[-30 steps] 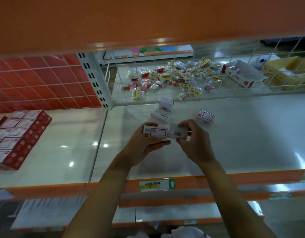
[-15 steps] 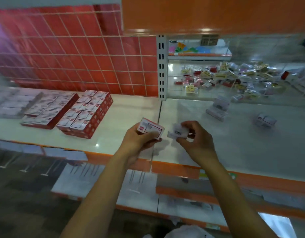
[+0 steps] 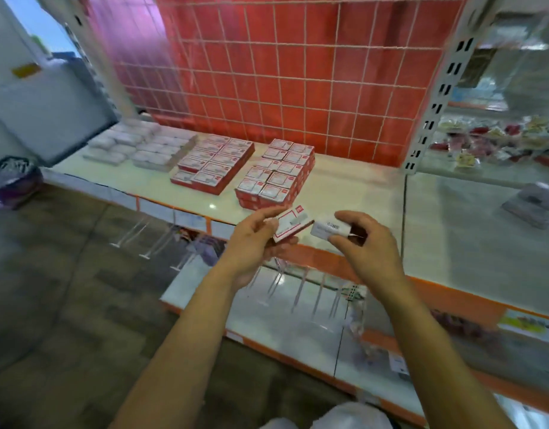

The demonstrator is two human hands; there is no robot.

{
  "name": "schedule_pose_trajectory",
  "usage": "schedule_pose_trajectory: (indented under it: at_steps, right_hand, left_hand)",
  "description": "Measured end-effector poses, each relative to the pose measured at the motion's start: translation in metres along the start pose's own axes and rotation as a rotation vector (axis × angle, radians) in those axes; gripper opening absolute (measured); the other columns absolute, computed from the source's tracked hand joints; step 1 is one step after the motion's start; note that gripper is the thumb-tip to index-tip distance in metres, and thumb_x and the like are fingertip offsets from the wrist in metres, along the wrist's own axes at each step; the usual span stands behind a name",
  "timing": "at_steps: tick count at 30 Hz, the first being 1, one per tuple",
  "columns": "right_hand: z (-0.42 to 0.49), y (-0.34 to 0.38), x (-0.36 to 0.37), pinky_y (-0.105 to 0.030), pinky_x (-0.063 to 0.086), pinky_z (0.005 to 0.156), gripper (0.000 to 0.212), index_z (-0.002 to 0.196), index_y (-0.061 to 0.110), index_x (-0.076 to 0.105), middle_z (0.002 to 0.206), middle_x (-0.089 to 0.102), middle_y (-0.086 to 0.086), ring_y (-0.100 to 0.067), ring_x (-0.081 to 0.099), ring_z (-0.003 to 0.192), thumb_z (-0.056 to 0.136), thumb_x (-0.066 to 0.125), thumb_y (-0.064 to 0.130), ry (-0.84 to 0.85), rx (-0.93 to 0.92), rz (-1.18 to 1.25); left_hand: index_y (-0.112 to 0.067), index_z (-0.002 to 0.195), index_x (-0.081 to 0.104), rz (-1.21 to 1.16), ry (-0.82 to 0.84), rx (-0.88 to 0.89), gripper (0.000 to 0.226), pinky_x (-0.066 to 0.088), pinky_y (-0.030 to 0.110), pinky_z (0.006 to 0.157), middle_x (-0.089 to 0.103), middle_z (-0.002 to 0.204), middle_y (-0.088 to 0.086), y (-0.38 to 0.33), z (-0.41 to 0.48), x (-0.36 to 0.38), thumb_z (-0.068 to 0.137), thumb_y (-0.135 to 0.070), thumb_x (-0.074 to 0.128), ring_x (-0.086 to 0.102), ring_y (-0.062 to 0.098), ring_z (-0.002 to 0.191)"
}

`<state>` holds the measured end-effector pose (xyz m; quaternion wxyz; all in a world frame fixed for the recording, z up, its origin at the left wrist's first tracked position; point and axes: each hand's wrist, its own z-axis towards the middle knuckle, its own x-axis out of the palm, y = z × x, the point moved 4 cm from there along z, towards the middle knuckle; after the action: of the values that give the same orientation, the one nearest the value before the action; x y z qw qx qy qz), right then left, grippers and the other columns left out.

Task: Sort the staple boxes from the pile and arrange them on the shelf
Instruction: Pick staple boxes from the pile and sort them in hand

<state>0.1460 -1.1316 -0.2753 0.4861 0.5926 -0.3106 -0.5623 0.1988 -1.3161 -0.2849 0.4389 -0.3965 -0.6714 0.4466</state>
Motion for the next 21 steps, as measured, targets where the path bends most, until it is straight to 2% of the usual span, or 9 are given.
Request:
schedule_pose_trajectory:
  at_steps: [3,5,7,10,12,15,17,19,21]
  right_hand:
    - [-0.002,0.011,0.031,-0.005,0.045,0.077,0.036,0.113,0.019,0.064,0.108,0.063,0.004,-0.006,0.057,0.092,0.08,0.073,0.009,0.047,0.006,0.021]
    - [-0.002,0.017,0.05,-0.015,0.049,0.083,0.037,0.114,0.02,0.063,0.11,0.063,0.004,-0.007,0.058,0.094,0.08,0.072,0.009,0.083,0.018,0.02]
    - [0.0,0.023,0.067,-0.024,0.052,0.086,0.038,0.116,0.02,0.062,0.112,0.063,0.003,-0.011,0.059,0.097,0.081,0.072,0.01,0.12,0.03,0.006]
    - [0.008,0.032,0.091,-0.025,0.051,0.086,0.037,0.115,0.019,0.062,0.115,0.062,0.003,-0.013,0.06,0.1,0.081,0.071,0.009,0.158,0.025,0.006]
    - [0.016,0.038,0.107,-0.025,0.052,0.086,0.037,0.114,0.019,0.062,0.115,0.062,0.002,-0.013,0.06,0.1,0.08,0.071,0.007,0.162,0.021,0.017]
    - [0.033,0.045,0.133,-0.029,0.053,0.087,0.038,0.114,0.017,0.062,0.119,0.062,-0.001,-0.017,0.06,0.106,0.079,0.071,0.004,0.161,0.025,0.018]
    - [0.047,0.051,0.151,-0.035,0.054,0.088,0.039,0.116,0.017,0.062,0.123,0.06,-0.003,-0.019,0.058,0.109,0.08,0.07,0.004,0.173,0.011,0.005]
    - [0.062,0.058,0.168,-0.034,0.055,0.086,0.04,0.118,0.018,0.061,0.124,0.058,-0.002,-0.017,0.056,0.11,0.082,0.069,0.006,0.181,-0.017,-0.035]
    - [0.078,0.067,0.185,-0.027,0.054,0.086,0.04,0.119,0.019,0.06,0.125,0.058,-0.002,-0.016,0.056,0.112,0.082,0.069,0.007,0.187,-0.034,-0.052]
  left_hand:
    - [-0.017,0.108,0.06,0.029,-0.025,0.017,0.024,0.056,0.02,0.067,0.068,0.1,0.005,-0.005,-0.008,-0.029,0.091,0.0,0.057,0.068,0.014,0.08]
    - [-0.016,0.112,0.056,0.139,-0.048,0.047,0.037,0.055,0.018,0.068,0.065,0.102,0.002,-0.008,-0.011,-0.047,0.083,0.006,0.064,0.066,0.005,0.082]
    - [-0.017,0.115,0.051,0.237,-0.08,0.052,0.046,0.054,0.015,0.067,0.062,0.104,0.001,-0.01,-0.011,-0.063,0.08,0.007,0.069,0.064,0.004,0.087]
    - [-0.017,0.118,0.044,0.338,-0.136,0.048,0.049,0.053,0.014,0.064,0.058,0.1,-0.003,-0.015,-0.007,-0.082,0.081,0.003,0.07,0.059,0.005,0.088]
    - [-0.017,0.119,0.041,0.391,-0.161,0.045,0.049,0.054,0.019,0.068,0.056,0.099,-0.004,-0.02,0.0,-0.094,0.083,0.003,0.067,0.058,0.006,0.087]
    - [-0.018,0.122,0.04,0.419,-0.148,0.03,0.048,0.057,0.034,0.078,0.06,0.106,0.008,-0.028,0.014,-0.119,0.085,0.002,0.064,0.064,0.026,0.096]
    - [-0.02,0.122,0.043,0.446,-0.131,0.026,0.045,0.055,0.044,0.083,0.062,0.109,0.01,-0.037,0.024,-0.139,0.087,-0.001,0.063,0.066,0.024,0.093]
    - [-0.022,0.123,0.045,0.462,-0.122,0.02,0.046,0.056,0.036,0.08,0.062,0.112,0.002,-0.047,0.035,-0.159,0.087,0.003,0.061,0.065,0.009,0.09]
    - [-0.019,0.125,0.047,0.415,-0.115,0.009,0.048,0.057,0.025,0.078,0.063,0.116,-0.002,-0.058,0.047,-0.179,0.086,0.007,0.06,0.065,0.004,0.097]
